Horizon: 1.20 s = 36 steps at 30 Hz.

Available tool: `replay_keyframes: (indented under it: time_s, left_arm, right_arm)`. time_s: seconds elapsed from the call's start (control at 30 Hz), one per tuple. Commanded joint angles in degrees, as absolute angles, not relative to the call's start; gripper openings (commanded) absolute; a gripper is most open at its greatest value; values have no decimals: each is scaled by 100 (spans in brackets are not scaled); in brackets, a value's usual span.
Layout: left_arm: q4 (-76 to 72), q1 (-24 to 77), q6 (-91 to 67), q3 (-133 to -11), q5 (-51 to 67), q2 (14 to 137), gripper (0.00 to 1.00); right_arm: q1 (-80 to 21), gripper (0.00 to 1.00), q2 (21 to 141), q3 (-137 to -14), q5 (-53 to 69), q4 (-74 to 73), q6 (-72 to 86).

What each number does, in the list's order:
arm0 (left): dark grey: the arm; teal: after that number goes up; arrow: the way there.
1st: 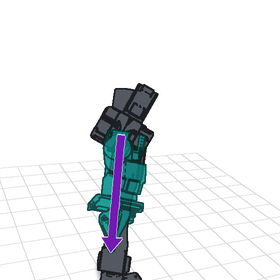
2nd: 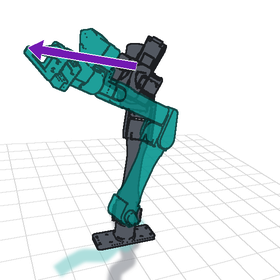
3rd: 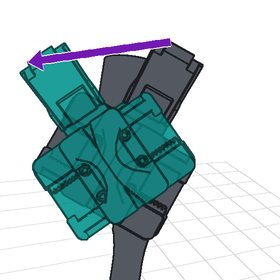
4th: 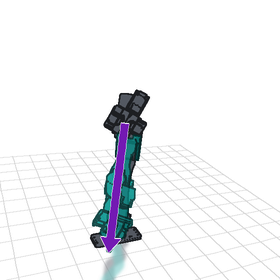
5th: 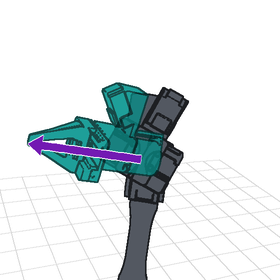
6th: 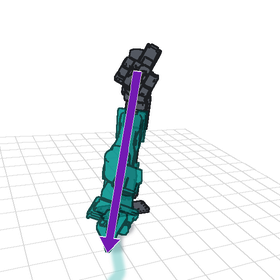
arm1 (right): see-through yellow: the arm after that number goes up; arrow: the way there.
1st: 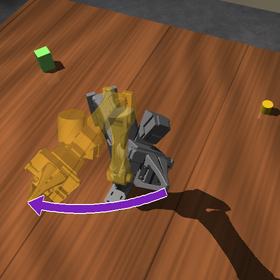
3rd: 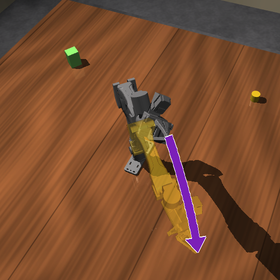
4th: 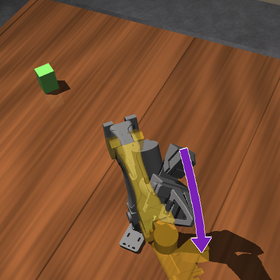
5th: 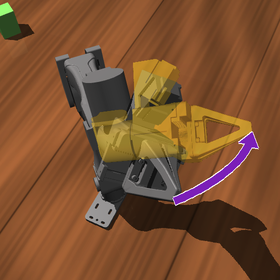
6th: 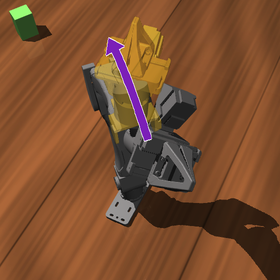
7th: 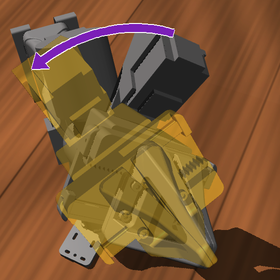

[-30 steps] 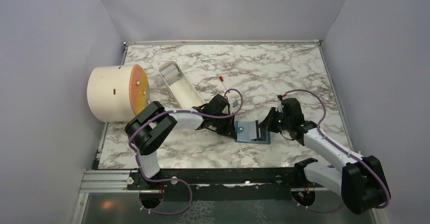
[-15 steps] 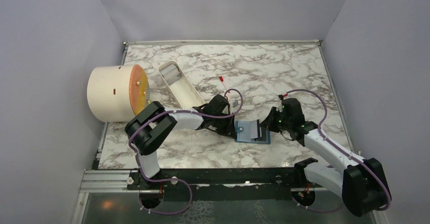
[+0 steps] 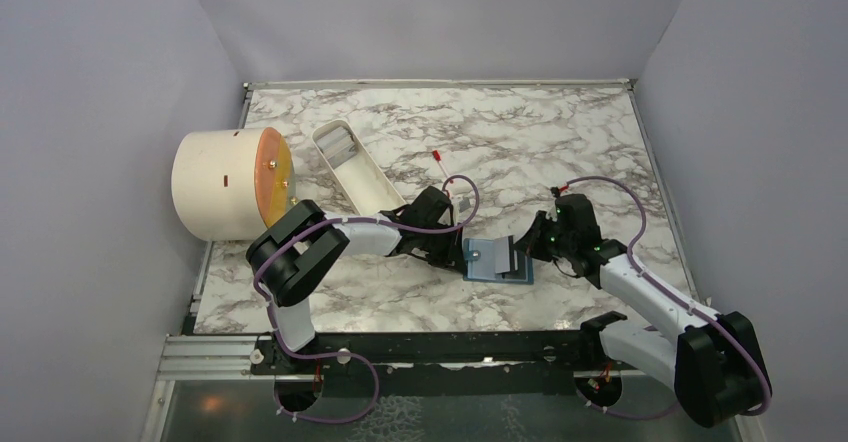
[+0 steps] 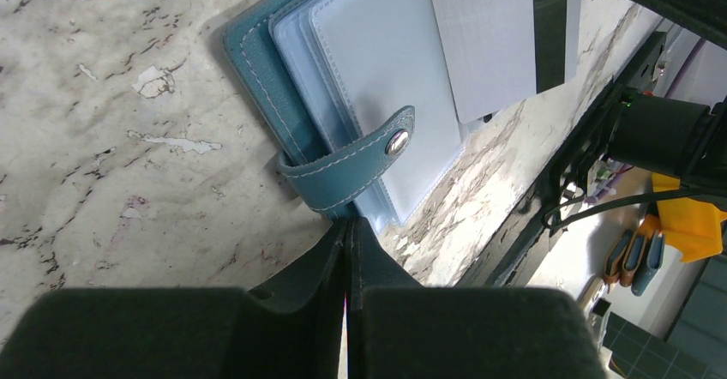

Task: Put the credit cards into the card holder
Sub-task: Insert the credit card into the card holder.

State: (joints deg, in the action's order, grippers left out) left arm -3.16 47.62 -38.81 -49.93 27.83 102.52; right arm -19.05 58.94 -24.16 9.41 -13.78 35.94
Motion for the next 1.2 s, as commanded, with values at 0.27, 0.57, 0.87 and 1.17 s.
replay_keyframes:
  time_s: [0.27, 0.57, 0.87, 1.17]
  left_arm:
    - [-114, 4803, -3749, -5027, 2449, 10283, 6]
    - [-94, 4809, -3735, -5087, 2436, 10323, 6]
    - [-92, 4816, -3757, -5131, 2437, 10358, 6]
    - [-97, 4825, -3745, -5098, 2410, 10368, 6]
  right_arm:
    - [-1890, 1, 6008, -2460, 729, -1443, 3548]
    - [-1890, 1, 6038, -2407, 967, -1280, 3359]
    - [-1893, 1, 6117, -2323, 1286, -1151, 3313]
    - [-1898, 1, 6090, -2247, 1466, -1145, 3393]
